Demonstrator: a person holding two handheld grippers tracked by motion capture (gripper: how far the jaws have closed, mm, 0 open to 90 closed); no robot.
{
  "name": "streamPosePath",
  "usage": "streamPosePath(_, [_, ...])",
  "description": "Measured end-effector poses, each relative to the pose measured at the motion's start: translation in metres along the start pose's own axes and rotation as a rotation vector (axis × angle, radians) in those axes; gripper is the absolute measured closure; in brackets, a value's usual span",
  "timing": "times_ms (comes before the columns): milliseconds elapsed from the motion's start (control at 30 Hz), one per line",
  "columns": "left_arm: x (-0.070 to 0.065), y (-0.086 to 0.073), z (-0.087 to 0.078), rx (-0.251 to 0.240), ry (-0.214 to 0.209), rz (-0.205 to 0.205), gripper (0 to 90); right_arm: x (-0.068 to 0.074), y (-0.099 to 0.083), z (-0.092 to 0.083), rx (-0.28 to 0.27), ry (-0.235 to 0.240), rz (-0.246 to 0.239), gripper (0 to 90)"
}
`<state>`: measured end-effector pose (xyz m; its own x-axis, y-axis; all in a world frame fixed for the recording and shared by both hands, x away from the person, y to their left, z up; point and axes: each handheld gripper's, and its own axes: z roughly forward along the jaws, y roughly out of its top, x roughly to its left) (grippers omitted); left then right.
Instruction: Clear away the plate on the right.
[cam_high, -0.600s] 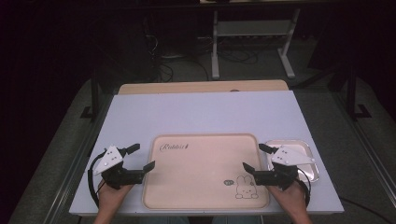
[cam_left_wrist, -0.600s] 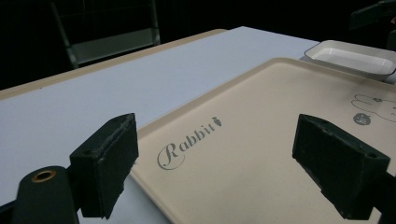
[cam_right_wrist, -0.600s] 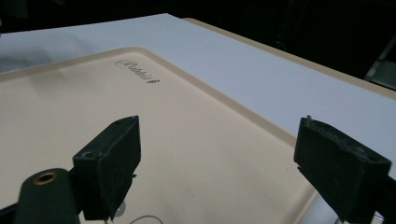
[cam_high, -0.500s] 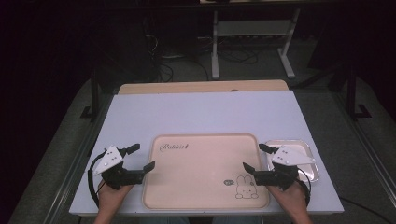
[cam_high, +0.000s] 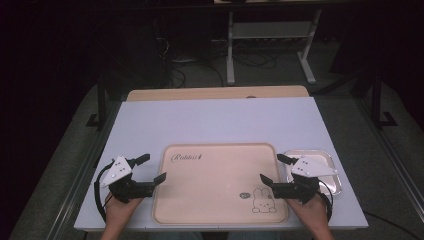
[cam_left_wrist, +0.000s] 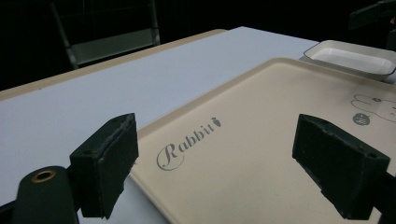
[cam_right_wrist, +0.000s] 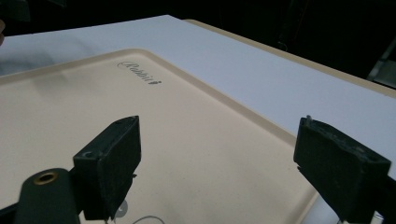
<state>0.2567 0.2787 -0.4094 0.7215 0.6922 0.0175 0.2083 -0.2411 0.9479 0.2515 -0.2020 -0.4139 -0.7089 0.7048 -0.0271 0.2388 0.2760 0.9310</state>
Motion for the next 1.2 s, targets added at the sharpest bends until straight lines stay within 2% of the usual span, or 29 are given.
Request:
streamPosePath(533, [0.003, 0.0, -0.005, -0.014, 0.008, -0.004, 13.9, -0.004, -0.002, -0.012, -0.007, -0.018, 0.033, 13.9])
streamPosePath(800, [0.003, 0.0, -0.008, -0.02, 0.012, -0.013, 13.9, -0.004, 0.0, -0.017, -0.003, 0.0, 0.043, 14.0])
streamPosePath(967, [0.002, 0.0, -0.007, -0.02, 0.012, -0.015, 13.8, -0.007, 0.003, -0.022, 0.02, 0.005, 0.043, 14.0])
streamPosePath(1200, [0.002, -0.001, -0.008, -0.019, 0.015, -0.018, 13.8, -0.012, 0.005, -0.028, 0.056, 0.036, 0.062, 14.0])
